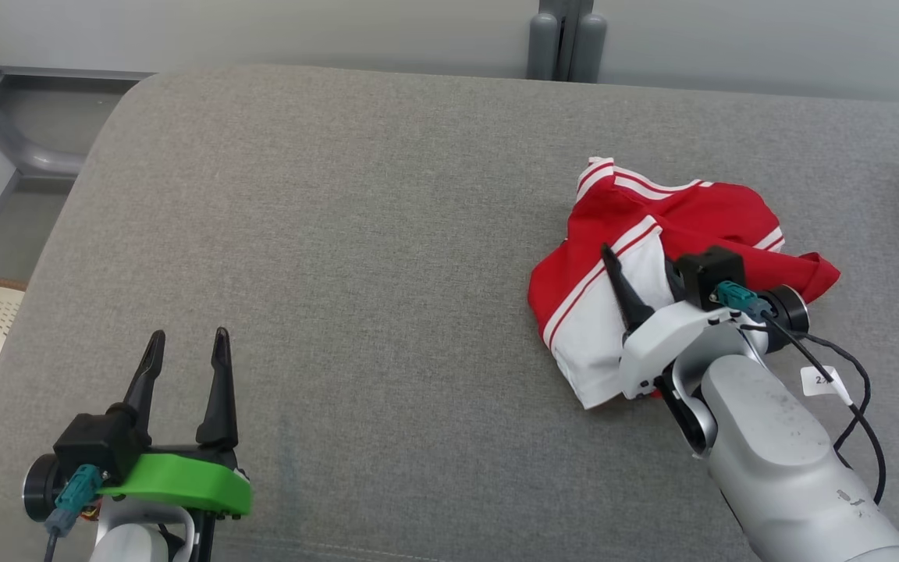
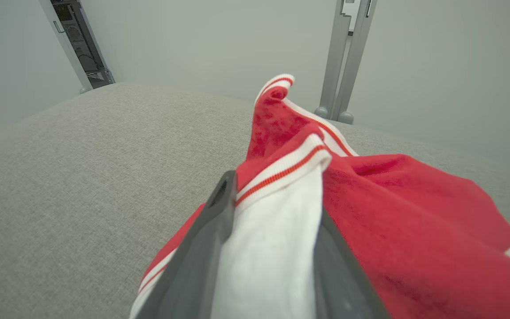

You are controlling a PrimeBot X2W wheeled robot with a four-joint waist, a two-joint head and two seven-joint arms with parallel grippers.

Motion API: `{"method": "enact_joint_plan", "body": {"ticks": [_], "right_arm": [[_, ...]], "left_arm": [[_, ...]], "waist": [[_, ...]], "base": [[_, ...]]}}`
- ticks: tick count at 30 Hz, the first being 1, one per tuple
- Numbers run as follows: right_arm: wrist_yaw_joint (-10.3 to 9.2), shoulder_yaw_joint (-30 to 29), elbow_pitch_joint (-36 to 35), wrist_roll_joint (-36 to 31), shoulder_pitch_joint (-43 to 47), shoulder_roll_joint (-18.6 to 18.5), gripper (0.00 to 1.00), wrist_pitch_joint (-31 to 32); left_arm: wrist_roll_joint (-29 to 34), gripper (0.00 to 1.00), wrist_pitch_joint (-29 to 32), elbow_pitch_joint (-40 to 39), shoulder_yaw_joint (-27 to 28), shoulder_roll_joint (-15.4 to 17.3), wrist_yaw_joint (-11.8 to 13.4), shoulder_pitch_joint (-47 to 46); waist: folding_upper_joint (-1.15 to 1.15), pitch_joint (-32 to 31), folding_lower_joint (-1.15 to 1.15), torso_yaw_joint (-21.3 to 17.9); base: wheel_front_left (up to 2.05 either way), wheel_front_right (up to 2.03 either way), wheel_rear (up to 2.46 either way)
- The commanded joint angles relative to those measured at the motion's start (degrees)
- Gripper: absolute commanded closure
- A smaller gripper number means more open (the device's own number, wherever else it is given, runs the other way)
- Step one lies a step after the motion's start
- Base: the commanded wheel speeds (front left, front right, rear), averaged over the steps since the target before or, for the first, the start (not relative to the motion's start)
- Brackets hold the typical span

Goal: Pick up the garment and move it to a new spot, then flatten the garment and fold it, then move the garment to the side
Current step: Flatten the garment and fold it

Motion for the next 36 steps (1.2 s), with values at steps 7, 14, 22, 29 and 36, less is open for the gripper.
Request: {"method": "enact_joint_plan", "body": {"ticks": [7,14,22,29,36], "right_arm": [[-0.02,1.4,-2.0,0.6,-1.9,0.3,1.0,-0.2],[-0.02,8.3,-6.0,1.5,-1.1,1.7,1.0,-0.2],[-0.01,25.2,-6.1,6.2,3.4,2.1,1.0,-0.2],[-0.02,30.1,-6.9,10.4,4.6,2.0,0.0,-0.2],[-0.01,19.4,-10.3,6.6,5.1,0.6,0.0,-0.2]], "left_arm": [[-0.2,0.0,0.1,0.6,0.1,-0.4,-0.2,-1.1],[0.0,0.0,0.1,0.9,-0.6,-0.8,-0.2,-0.5],[-0.2,0.0,0.1,1.8,-1.4,-1.2,-0.2,-0.1],[0.2,0.0,0.1,2.4,-0.6,-1.6,-0.2,0.3],[1.2,0.0,0.1,2.4,0.7,-1.7,-0.2,1.4]], "waist": [[0.0,-0.3,0.0,1.7],[0.0,-0.8,0.0,3.6],[0.0,-0.5,0.0,6.2],[0.0,-0.6,0.0,6.0],[0.0,-2.3,0.0,2.5]], "base": [[0.0,0.0,0.0],[0.0,0.0,0.0],[0.0,0.0,0.0],[0.0,0.0,0.0],[0.0,0.0,0.0]]}}
